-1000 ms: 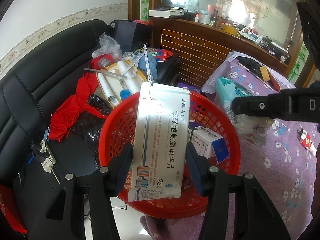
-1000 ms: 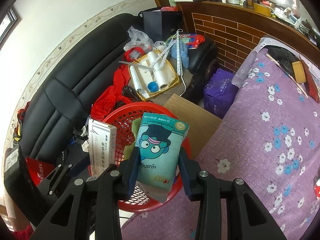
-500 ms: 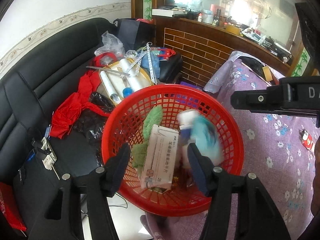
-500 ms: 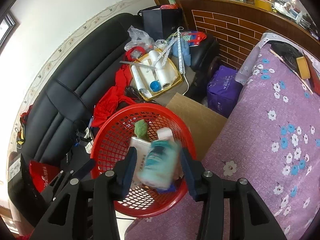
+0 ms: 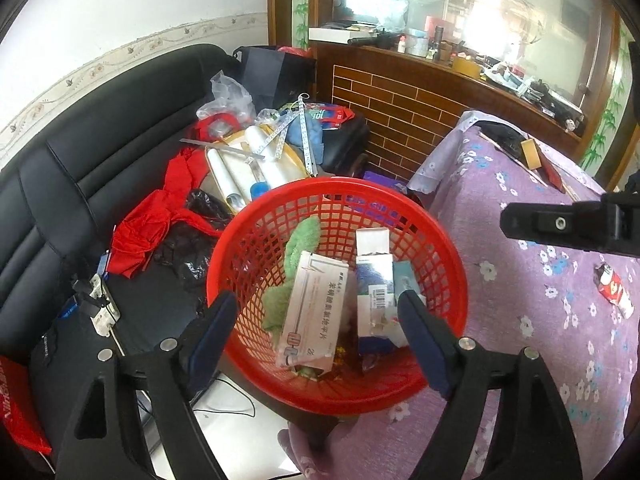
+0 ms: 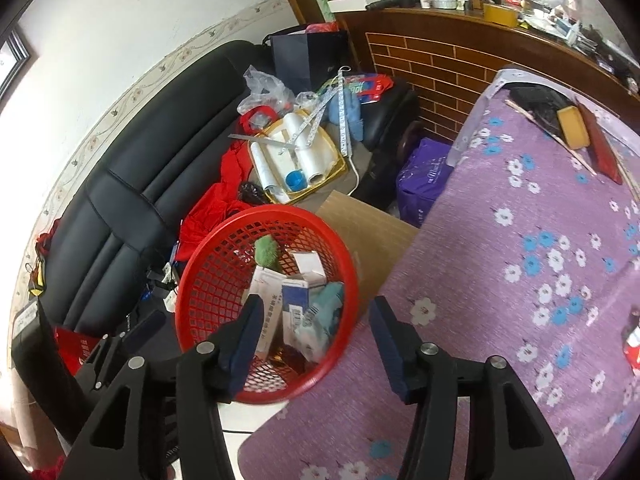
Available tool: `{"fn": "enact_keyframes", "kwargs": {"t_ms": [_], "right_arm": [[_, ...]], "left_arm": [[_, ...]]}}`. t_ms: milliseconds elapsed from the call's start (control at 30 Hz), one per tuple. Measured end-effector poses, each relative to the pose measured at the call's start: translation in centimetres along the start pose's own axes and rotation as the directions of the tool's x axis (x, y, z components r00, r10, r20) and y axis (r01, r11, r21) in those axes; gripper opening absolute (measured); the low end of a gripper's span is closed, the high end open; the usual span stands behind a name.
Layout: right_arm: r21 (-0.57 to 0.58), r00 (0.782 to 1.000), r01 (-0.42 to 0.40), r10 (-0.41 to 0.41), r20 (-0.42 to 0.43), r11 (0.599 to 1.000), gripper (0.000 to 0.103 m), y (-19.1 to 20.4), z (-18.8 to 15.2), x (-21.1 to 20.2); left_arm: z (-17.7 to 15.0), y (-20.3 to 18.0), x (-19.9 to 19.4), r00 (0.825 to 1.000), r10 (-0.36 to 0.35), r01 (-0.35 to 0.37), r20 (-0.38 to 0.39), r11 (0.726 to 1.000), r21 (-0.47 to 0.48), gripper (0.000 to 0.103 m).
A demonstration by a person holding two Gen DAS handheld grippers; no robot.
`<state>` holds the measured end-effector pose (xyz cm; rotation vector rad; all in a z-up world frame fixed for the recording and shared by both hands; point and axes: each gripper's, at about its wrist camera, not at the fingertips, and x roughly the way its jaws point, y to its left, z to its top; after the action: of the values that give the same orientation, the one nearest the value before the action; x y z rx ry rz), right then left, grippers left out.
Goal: Collect trash
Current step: 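Move both open tools back over the red-white snack cup on the table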
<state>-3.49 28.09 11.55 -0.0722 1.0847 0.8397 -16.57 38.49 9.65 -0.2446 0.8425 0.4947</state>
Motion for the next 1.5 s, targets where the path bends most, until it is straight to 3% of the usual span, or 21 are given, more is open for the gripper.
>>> {"fn": "enact_keyframes", "kwargs": {"t_ms": [400,933,1233,1500], "right_arm": [[0.048,1.0,-0.009,0.008,0.023,0.999,0.06,-2.9,-4.7,-4.3],[0.206,0.996,0.034,-0.049,0.069,0.978,0.06,-12.4,-12.1,-12.1],[0.34,0.985,0.089,-0.133,0.109,0.936,0.06,-19.8,-16.2,-17.4],[0.477,0.966,0.144,-0.228,0.122,0.867,0.06,-26.5,-21.1,-22.3]], "left_arm": [[-1.9,-3.1,-3.1,1.0,0.001,-0.002,0.011,0.999,0.039,0.082],[-4.8,-13.8,-6.7,0.996,-0.094,0.093,-0.005,0.977,0.192,0.082],[-6.3,-22.2,-7.3,0.979,-0.199,0.205,-0.053,0.931,0.302,0.082],[-8.1,-29.7,-7.7,0.948,-0.294,0.318,-0.121,0.864,0.39,0.082]]}}
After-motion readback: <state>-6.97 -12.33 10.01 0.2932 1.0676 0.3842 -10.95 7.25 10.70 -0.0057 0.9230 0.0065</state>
